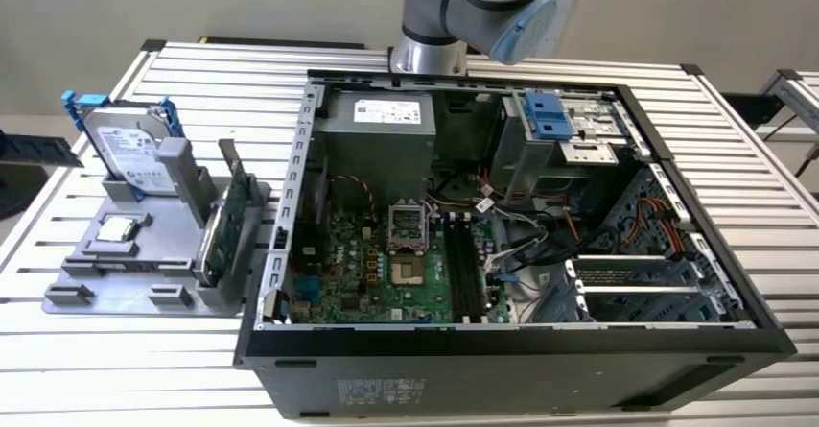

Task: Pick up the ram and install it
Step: 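Pick up the ram and move it above insertion slot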

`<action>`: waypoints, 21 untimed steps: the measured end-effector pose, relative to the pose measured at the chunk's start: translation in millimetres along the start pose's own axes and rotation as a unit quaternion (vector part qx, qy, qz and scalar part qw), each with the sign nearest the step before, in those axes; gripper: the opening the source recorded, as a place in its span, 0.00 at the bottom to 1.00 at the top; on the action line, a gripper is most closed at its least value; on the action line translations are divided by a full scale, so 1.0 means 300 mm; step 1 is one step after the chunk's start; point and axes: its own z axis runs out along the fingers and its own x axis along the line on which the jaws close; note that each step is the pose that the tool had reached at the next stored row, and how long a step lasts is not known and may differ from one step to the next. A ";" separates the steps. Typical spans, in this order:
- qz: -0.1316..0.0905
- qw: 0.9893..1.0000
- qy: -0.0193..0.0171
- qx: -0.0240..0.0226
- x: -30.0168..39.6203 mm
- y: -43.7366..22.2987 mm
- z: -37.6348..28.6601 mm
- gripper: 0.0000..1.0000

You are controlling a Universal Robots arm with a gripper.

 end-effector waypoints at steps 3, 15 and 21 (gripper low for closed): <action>0.000 1.000 0.000 0.000 0.000 0.000 -0.005 0.00; 0.000 1.000 0.000 0.000 0.001 0.023 -0.007 0.00; 0.000 1.000 0.000 0.000 0.004 0.067 -0.007 0.00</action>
